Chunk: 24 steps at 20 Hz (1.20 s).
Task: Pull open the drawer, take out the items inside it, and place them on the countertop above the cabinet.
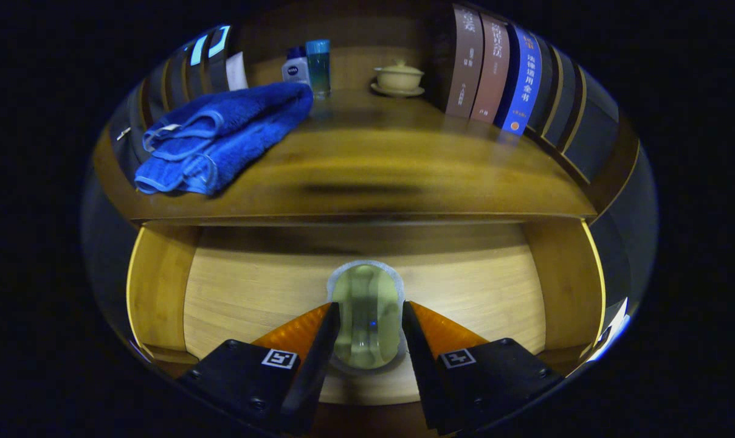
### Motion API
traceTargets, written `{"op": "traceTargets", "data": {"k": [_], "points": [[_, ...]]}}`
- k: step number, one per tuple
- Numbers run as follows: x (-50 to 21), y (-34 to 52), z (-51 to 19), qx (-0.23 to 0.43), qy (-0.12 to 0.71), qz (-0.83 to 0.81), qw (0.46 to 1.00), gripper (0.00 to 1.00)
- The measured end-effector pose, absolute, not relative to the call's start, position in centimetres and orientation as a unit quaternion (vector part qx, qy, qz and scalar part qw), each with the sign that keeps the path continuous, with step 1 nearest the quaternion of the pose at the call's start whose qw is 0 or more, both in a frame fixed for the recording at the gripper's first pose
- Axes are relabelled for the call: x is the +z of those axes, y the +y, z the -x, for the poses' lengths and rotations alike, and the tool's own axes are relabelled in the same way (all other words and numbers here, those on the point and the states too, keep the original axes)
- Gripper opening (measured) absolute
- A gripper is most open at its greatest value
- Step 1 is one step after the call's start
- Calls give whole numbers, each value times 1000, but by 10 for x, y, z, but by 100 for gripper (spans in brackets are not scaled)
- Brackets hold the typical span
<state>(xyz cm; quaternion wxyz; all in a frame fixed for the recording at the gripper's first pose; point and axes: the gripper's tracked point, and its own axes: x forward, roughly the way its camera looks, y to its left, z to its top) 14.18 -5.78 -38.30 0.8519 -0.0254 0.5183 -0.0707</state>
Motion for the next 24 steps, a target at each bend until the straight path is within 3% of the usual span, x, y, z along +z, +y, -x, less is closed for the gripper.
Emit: {"op": "traceTargets", "data": {"k": [4,11,17,24], "points": [[-381,-55,-146,-68,506,14,860,20],[-364,-53,-133,-59,488,8,871,20],[-291,-46,-123,-50,416,4,908,19],[-220,-35,-175,-34,347,1,937,19]]}}
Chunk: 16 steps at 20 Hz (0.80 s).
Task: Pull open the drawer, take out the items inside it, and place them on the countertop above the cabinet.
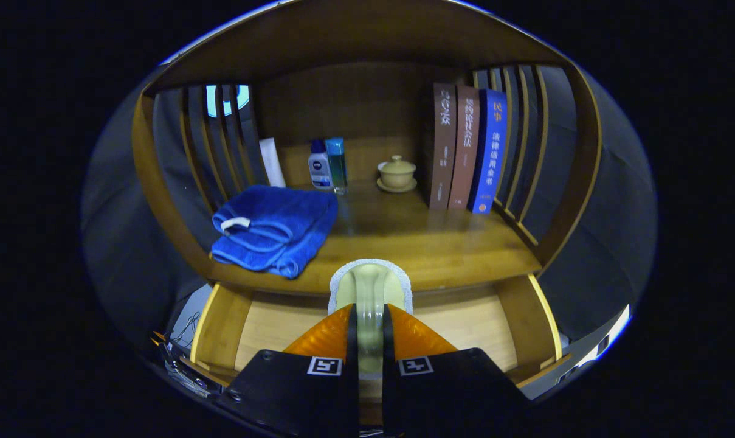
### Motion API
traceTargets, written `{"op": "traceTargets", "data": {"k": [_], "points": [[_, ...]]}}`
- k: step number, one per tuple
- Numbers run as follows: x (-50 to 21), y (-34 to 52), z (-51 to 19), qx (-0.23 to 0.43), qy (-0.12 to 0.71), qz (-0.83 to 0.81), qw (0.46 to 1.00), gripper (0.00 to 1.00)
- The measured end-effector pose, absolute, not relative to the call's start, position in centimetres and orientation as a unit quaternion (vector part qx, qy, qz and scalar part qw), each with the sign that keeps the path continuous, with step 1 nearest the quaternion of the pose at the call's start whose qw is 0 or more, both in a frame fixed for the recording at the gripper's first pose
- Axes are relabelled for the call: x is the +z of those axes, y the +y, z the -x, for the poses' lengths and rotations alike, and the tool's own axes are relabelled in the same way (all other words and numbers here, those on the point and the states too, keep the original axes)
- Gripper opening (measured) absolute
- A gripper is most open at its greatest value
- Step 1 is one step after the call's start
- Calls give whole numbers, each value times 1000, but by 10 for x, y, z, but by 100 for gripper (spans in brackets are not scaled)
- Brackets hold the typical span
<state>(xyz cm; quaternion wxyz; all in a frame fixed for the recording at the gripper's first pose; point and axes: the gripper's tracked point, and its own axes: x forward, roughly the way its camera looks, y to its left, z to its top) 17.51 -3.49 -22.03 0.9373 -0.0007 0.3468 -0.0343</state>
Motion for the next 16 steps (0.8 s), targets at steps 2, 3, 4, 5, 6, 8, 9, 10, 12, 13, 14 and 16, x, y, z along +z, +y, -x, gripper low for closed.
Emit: {"op": "traceTargets", "data": {"k": [2,3,4,5,6,8,9,10,12,13,14,16], "points": [[-214,-37,-203,-35,341,4,940,19],[-214,-36,-217,-36,340,-2,940,19],[-213,-36,-231,-36,344,-7,938,19],[-214,-34,-245,-33,346,-9,938,19],[-215,-33,-259,-30,348,-8,937,19],[-218,-38,-283,-32,355,-1,934,19],[-224,-41,-293,-36,361,-3,932,19],[-230,-41,-301,-37,371,-7,928,19],[-243,-44,-312,-38,391,-6,919,19],[-248,-45,-315,-40,399,-2,916,19],[-255,-46,-316,-44,406,0,913,19],[-263,-47,-317,-47,419,4,907,19]]}}
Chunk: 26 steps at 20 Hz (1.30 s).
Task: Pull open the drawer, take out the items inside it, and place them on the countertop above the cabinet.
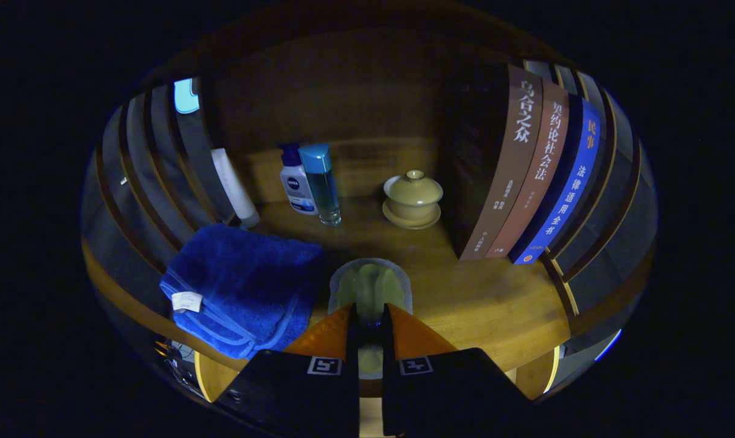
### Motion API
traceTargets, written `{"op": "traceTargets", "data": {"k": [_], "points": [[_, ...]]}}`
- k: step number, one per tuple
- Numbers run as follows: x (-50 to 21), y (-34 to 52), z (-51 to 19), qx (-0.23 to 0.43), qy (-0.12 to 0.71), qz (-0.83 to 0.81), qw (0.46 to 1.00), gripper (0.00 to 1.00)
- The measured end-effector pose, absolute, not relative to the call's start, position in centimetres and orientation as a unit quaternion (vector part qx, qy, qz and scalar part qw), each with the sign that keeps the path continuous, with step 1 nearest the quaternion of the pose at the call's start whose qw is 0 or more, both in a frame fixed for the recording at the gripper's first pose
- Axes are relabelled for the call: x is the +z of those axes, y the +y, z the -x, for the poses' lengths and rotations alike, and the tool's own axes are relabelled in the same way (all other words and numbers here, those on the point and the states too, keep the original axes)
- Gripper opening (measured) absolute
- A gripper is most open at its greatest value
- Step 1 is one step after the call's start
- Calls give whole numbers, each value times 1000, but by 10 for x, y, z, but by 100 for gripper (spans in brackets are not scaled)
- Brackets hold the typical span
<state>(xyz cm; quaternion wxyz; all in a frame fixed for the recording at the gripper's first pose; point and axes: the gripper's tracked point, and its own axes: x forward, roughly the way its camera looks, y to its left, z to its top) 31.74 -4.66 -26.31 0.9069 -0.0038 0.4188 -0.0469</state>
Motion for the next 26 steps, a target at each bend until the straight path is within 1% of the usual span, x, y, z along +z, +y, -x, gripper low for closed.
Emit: {"op": "traceTargets", "data": {"k": [4,10,14,19,24,26], "points": [[-272,-45,-322,-44,422,-4,906,27],[-256,-44,-316,-42,395,-14,918,100],[-226,-39,-287,-43,352,-25,935,100],[-198,-33,-221,-46,289,-23,956,100],[-149,-20,-145,-31,178,-17,983,100],[-143,-16,-107,-26,145,-15,989,100]]}}
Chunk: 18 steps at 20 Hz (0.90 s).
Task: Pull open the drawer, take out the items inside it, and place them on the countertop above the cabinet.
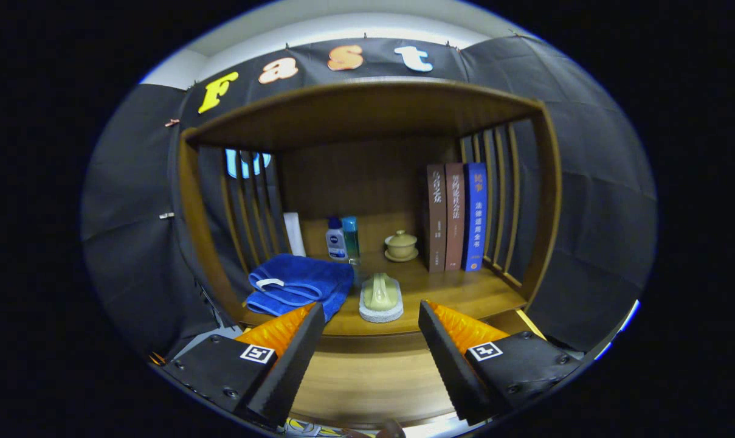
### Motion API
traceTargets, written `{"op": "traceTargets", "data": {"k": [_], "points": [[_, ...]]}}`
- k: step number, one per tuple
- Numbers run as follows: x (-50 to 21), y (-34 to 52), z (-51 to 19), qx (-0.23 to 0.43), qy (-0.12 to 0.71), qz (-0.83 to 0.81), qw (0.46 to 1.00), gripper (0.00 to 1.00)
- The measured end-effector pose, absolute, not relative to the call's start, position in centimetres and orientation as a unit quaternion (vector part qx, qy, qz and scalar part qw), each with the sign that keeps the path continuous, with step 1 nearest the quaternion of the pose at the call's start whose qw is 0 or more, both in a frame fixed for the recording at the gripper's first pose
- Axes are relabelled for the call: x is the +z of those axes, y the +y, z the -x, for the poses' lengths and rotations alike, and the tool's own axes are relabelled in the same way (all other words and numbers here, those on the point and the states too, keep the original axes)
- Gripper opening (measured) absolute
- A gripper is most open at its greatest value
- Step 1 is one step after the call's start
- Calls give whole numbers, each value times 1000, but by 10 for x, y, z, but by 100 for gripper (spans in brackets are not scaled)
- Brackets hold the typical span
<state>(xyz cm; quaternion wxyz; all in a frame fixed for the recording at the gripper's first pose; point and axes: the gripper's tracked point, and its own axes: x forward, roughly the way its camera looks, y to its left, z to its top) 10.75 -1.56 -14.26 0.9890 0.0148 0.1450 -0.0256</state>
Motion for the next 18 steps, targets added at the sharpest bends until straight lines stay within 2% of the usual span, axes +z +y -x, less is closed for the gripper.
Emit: {"op": "traceTargets", "data": {"k": [5,8,18], "points": [[-191,-16,-19,-16,124,-21,992,99],[-229,-20,10,-25,132,-30,990,99],[-317,-26,21,-50,181,-4,982,100]]}}
